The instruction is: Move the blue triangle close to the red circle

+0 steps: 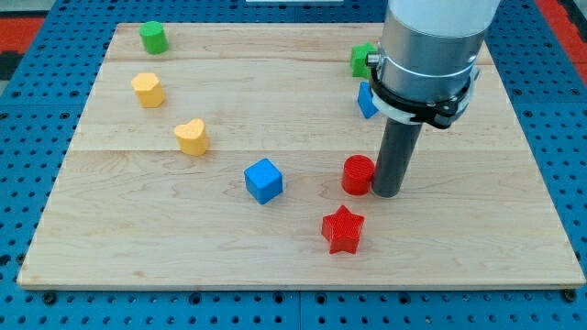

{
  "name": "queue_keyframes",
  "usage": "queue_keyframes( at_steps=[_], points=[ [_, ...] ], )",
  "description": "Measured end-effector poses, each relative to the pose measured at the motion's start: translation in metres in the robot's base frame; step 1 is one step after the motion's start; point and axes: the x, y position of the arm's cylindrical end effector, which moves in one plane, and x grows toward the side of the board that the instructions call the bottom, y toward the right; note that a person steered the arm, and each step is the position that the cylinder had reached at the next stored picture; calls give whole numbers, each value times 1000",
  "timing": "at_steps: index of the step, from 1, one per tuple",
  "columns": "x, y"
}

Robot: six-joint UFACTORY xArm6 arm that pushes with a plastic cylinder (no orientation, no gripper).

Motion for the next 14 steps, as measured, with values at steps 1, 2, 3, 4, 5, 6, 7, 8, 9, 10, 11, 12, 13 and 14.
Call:
queue_keyframes(
  at_steps=[1, 2, 3, 4, 5, 6, 7, 8, 9, 10, 11, 12, 13, 14],
  points=[
    [-22, 60],
    [-121, 68],
    [-191, 72],
    [-184, 25],
    [-142, 20],
    [-155, 5],
    [-163, -41],
    [-146, -61],
    [-135, -38],
    [-145, -28],
    [-165, 5],
    [-160, 8],
    [-139, 0],
    [-147, -5]
  ],
)
